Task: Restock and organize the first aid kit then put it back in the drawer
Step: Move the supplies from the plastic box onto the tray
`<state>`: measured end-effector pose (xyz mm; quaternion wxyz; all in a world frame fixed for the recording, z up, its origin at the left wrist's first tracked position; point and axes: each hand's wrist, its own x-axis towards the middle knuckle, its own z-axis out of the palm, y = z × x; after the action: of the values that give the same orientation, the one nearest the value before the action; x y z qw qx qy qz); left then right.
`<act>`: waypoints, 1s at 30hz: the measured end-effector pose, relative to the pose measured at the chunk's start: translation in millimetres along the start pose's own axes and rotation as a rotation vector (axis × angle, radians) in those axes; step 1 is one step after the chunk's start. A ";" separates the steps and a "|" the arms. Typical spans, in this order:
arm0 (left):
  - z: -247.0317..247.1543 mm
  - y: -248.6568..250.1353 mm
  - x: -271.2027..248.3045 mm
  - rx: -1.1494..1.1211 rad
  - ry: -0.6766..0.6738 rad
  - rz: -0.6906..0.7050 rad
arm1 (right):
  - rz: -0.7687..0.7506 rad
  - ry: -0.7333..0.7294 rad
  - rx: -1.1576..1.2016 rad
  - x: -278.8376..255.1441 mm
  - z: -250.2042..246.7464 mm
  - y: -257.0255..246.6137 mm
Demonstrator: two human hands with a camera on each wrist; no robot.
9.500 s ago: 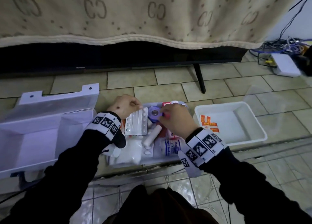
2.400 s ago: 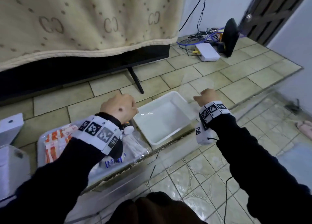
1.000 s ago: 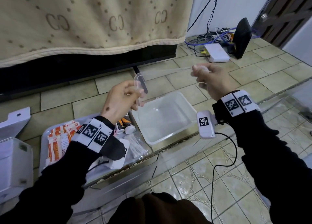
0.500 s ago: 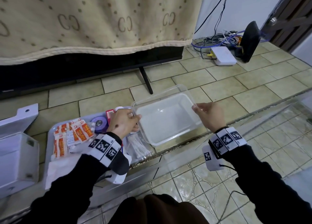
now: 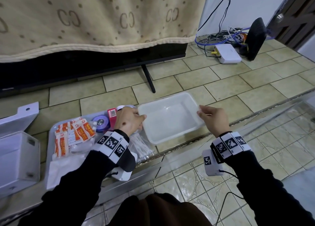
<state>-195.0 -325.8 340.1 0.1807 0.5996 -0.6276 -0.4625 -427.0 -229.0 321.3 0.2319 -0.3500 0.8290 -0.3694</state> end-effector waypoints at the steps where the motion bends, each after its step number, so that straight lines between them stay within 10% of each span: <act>1: 0.8 0.4 -0.2 -0.013 0.003 -0.001 | -0.001 0.007 0.001 0.2 0.2 0.1; 10: 0.8 -6.1 3.0 -0.069 -0.054 -0.088 | -0.050 -0.138 -0.219 9.4 -6.7 -12.5; 15: -9.4 19.8 -11.1 0.548 0.063 0.239 | -0.273 -0.149 -0.527 12.0 -8.8 -47.0; 18: -7.8 36.5 -19.1 0.821 -0.123 0.412 | -0.372 -0.385 -0.730 9.8 5.4 -60.0; 21: 0.3 36.0 -8.9 0.998 -0.362 0.293 | -0.335 -0.618 -0.848 8.5 24.8 -61.5; 30: 7.5 21.8 8.9 1.135 -0.508 0.219 | -0.323 -0.737 -0.903 10.7 45.5 -49.1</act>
<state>-215.5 -334.4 350.7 -0.2737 0.4061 -0.8562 -0.1644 -384.5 -281.3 329.8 0.2735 -0.6402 0.7053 0.1342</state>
